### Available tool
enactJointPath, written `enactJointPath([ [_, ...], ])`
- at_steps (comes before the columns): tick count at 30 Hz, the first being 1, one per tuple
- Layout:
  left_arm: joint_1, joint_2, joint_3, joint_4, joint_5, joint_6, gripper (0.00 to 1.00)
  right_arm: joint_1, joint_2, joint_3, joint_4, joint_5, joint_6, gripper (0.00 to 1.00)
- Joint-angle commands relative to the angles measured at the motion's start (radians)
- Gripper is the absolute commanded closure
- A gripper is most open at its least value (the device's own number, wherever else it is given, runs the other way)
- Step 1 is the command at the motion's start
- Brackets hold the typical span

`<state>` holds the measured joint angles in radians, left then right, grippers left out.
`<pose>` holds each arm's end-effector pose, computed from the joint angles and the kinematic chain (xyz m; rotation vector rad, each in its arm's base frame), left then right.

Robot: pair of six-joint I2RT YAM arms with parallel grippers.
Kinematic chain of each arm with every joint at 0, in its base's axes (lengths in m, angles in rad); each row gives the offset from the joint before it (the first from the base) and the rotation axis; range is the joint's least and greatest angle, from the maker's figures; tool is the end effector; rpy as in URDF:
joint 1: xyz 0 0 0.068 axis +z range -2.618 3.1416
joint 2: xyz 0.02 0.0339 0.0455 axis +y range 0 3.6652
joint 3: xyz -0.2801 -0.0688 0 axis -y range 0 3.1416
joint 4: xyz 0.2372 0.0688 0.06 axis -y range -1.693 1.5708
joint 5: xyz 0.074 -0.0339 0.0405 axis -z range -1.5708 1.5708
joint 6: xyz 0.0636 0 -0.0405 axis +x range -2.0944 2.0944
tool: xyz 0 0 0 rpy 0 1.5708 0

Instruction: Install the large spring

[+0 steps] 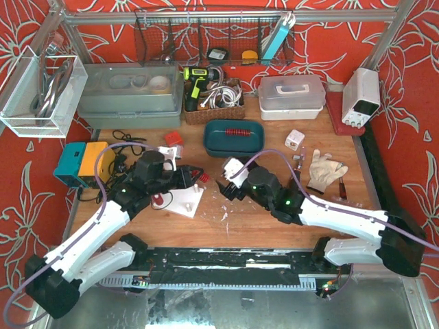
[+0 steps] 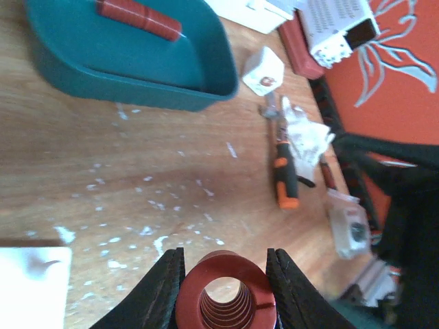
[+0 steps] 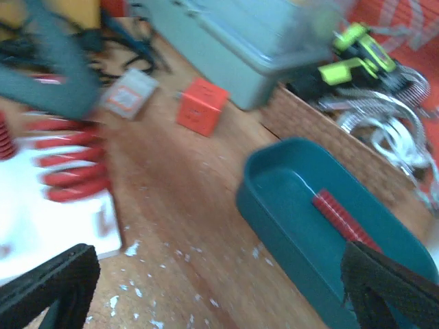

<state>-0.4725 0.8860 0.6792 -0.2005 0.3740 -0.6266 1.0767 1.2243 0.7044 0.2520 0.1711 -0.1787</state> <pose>0.1761 -0.1161 0.2877 0.0988 2.1109 -1.0587 0.1482 0.2522 0.2750 -0.9922 1.5742 0.4711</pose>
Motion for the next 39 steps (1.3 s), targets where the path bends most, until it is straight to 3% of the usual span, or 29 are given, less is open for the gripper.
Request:
enactJointPath([
  [1, -0.031, -0.075, 0.044, -0.162, -0.234, 0.057, 1.0, -0.022, -0.107, 0.015, -0.155, 0.288, 0.128, 0.01],
  [8, -0.2, -0.104, 0.044, -0.31, -0.51, 0.002, 1.0, -0.146, -0.233, -0.039, -0.231, 0.327, 0.293, 0.01],
  [17, -0.382, -0.049, 0.059, -0.436, -0.704, -0.105, 1.0, -0.239, -0.235, -0.1, -0.197, 0.27, 0.347, 0.01],
  [27, -0.437, -0.018, 0.065, -0.515, -0.763, -0.151, 1.0, -0.243, -0.218, -0.108, -0.185, 0.26, 0.336, 0.01],
  [39, -0.437, 0.017, 0.024, -0.454, -0.75, -0.14, 1.0, -0.247, -0.228, -0.118, -0.174, 0.258, 0.331, 0.01],
])
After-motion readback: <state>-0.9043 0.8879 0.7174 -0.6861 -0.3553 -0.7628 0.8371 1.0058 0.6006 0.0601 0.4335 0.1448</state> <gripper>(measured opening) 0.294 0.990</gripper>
